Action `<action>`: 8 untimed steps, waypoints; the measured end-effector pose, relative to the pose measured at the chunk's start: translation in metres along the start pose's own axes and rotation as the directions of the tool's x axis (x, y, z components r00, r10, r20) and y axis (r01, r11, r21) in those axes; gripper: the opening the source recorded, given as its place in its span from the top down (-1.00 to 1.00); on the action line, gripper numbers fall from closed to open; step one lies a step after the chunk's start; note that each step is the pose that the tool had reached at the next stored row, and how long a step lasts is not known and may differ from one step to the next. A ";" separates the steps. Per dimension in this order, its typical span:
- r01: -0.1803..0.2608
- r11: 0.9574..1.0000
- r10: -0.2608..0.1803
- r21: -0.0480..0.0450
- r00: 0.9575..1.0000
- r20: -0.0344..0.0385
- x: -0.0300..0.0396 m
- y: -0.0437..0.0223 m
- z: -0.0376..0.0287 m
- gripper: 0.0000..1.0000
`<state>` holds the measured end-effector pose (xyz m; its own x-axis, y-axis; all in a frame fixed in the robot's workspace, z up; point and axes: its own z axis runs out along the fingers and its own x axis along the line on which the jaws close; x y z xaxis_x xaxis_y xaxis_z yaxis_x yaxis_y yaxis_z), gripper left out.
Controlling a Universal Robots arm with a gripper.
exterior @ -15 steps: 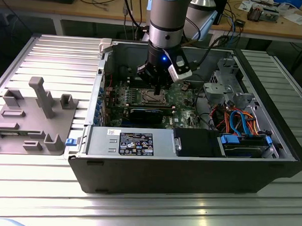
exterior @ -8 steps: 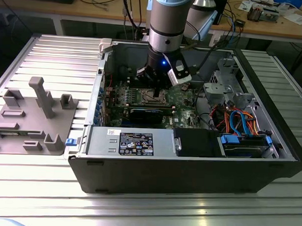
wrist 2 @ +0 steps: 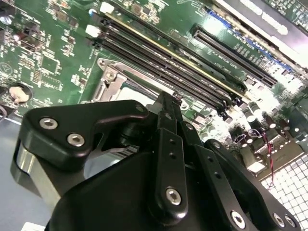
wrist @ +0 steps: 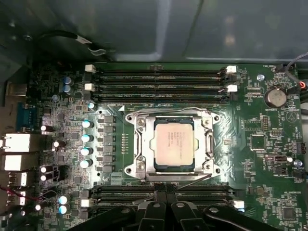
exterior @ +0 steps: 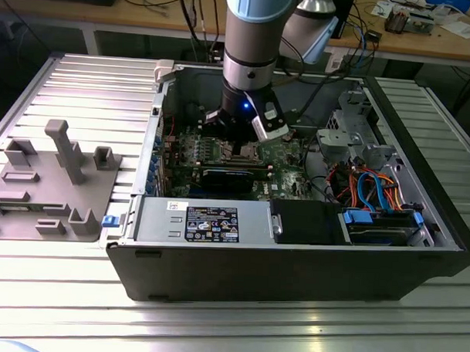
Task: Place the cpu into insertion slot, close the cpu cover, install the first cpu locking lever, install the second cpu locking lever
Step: 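Install the second cpu locking lever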
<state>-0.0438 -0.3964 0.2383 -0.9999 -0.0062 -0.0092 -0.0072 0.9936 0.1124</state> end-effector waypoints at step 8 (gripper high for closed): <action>0.000 0.999 -0.001 -0.034 1.000 -0.002 0.0097 -0.0097 0.0042 0.79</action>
<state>-0.0535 -0.4056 0.2330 -1.0000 -0.0069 -0.0071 -0.0079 0.9892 0.1464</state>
